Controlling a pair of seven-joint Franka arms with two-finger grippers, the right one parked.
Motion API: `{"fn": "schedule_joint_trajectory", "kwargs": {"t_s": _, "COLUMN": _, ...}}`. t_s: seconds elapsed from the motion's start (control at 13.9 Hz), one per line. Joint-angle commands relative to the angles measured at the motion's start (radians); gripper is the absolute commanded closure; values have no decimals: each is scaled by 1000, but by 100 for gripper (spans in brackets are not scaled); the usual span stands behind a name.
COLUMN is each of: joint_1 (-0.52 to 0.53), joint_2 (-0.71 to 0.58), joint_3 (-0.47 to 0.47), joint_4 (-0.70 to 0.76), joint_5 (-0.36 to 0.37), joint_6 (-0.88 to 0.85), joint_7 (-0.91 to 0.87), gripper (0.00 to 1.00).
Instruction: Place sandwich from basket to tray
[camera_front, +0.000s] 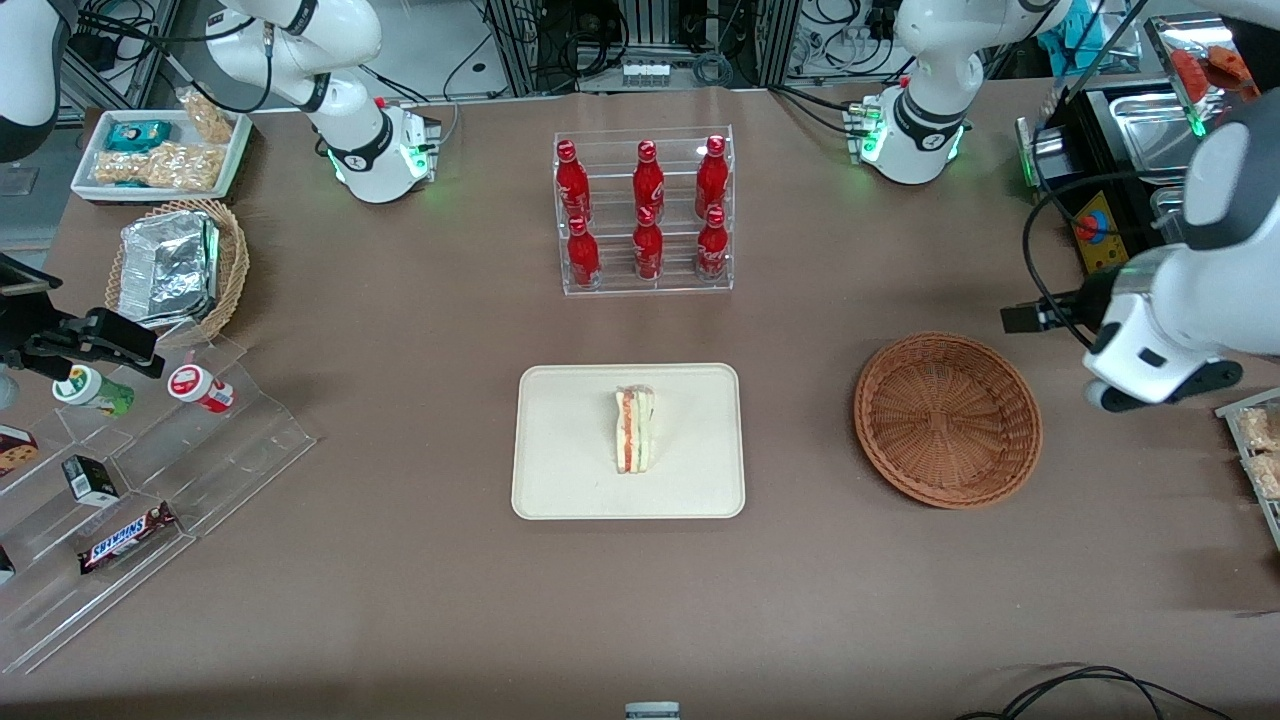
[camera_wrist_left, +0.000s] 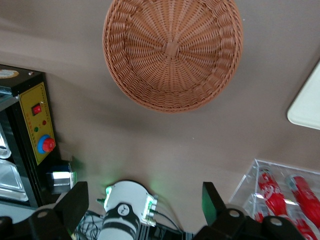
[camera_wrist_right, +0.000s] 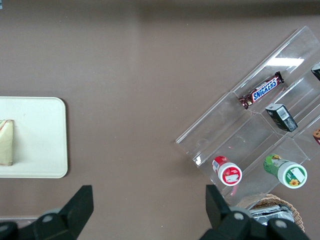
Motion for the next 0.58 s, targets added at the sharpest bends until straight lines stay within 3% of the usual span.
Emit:
{"fn": "schedule_joint_trajectory", "kwargs": {"t_s": 0.0, "joint_1": 49, "joint_2": -124, "joint_3": 7, "joint_4": -156, "joint_5": 0, "joint_6": 75, "joint_7": 110, "gripper": 0}}
{"fn": "schedule_joint_trajectory", "kwargs": {"t_s": 0.22, "joint_1": -15, "joint_2": -160, "joint_3": 104, "joint_4": -120, "joint_5": -20, "joint_6": 78, "joint_7": 188, "gripper": 0}}
{"fn": "schedule_joint_trajectory", "kwargs": {"t_s": 0.5, "joint_1": -57, "joint_2": -219, "joint_3": 116, "joint_4": -130, "joint_5": -46, "joint_6": 125, "joint_7": 191, "gripper": 0}}
